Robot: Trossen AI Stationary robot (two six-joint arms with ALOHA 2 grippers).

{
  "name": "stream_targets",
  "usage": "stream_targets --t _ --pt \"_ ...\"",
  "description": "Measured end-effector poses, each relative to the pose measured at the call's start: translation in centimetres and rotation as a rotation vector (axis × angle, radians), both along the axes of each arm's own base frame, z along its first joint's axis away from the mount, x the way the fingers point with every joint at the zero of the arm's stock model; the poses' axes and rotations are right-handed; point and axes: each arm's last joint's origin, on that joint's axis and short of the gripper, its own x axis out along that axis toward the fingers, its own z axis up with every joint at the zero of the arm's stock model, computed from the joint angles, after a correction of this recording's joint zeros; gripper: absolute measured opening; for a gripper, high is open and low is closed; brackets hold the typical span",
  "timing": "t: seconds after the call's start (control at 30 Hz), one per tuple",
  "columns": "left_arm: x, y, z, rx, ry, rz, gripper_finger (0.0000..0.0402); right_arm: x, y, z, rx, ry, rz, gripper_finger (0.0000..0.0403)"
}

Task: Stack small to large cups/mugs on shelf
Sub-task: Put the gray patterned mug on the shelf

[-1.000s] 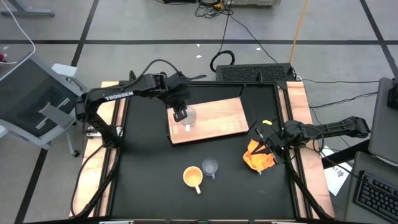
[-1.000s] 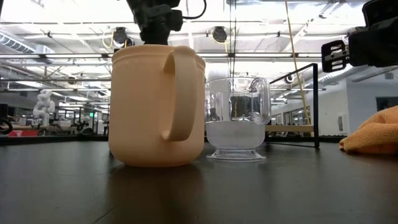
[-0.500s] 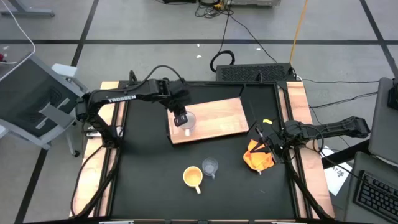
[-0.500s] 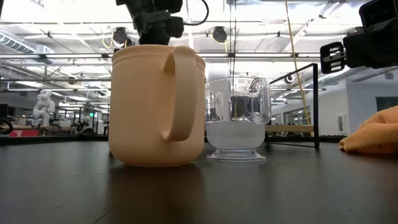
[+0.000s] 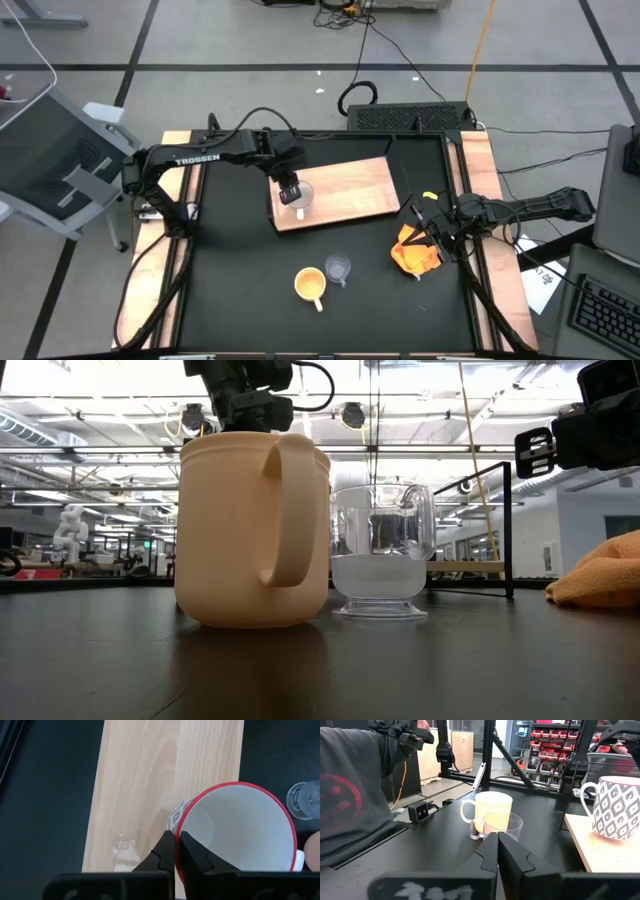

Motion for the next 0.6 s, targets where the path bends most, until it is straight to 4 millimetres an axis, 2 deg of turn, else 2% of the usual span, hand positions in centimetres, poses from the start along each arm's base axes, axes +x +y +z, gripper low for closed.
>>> stream_targets --t 0.6 --pt "0.24 -0.83 -0.01 0.012 0.006 -0.013 0.0006 0.00 0.00 0.00 0.000 0.000 0.000 0.0000"
